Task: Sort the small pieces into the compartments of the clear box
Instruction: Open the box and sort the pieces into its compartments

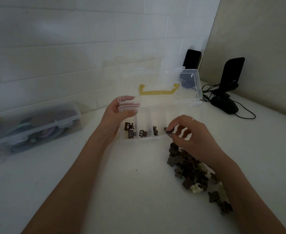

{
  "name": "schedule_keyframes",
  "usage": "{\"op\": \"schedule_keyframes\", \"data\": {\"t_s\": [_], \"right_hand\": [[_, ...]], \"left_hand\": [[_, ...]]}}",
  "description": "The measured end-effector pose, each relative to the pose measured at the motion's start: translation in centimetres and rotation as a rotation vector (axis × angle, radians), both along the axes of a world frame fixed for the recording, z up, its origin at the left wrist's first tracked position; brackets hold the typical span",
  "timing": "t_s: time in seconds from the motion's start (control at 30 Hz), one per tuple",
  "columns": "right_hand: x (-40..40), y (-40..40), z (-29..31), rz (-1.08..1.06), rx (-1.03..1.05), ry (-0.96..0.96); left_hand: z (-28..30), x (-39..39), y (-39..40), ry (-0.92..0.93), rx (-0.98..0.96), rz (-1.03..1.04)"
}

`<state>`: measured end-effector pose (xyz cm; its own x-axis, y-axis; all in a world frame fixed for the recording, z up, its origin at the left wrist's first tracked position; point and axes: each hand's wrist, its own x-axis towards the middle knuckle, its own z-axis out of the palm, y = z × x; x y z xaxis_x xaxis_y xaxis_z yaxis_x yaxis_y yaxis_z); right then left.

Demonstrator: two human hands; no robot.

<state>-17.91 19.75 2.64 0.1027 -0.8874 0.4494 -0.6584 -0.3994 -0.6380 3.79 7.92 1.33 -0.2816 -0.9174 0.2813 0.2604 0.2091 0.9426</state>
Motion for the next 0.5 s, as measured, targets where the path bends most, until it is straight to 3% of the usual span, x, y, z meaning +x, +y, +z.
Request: {"op": "schedule_keyframes", "data": {"t_s": [0.17, 0.37, 0.5], "right_hand": [[0.11, 0.08, 0.0, 0.015, 0.008, -0.007], [-0.26, 0.09, 0.54, -0.164, -0.187, -0.093], [-0.82, 0.05, 0.57, -0.207, -0.192, -0.052]], "left_hand": [[-0.11, 0.09, -0.09, -0.025, -0.012, -0.02], [-0.03, 0.17, -0.03, -0.019, -0.008, -0.038], [0.02, 0.17, -0.06, -0.01, 0.0, -0.043]]}}
